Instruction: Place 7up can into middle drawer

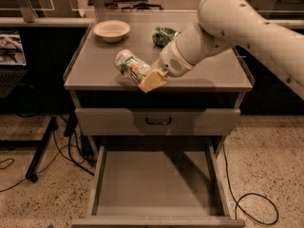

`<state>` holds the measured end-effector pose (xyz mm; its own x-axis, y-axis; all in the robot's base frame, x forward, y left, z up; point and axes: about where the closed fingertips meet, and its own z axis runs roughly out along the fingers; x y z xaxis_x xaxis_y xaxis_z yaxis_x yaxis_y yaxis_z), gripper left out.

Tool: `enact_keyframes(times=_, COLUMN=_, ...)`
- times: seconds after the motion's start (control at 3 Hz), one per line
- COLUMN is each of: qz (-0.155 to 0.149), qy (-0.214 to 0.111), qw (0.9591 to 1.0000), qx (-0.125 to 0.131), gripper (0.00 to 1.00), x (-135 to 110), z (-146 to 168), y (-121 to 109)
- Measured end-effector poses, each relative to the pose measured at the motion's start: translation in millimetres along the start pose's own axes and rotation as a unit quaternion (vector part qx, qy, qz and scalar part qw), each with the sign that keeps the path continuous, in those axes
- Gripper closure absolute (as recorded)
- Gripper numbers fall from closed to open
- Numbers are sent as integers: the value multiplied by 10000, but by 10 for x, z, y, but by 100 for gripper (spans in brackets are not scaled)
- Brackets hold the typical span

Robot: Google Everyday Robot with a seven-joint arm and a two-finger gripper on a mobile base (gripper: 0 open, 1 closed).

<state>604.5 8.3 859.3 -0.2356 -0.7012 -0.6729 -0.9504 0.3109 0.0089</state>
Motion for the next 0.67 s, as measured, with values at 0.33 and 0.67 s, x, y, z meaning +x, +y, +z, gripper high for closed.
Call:
enact_keyframes(times=0.33, qz=-119, qy=32, qw=9999, qx=-4, gripper=100, x=290, z=-306, y=156)
enact_keyframes(times=0.67, qz=-130, qy=-36, qw=9999, qx=18, gripper=100, x=609, z=-576, y=436)
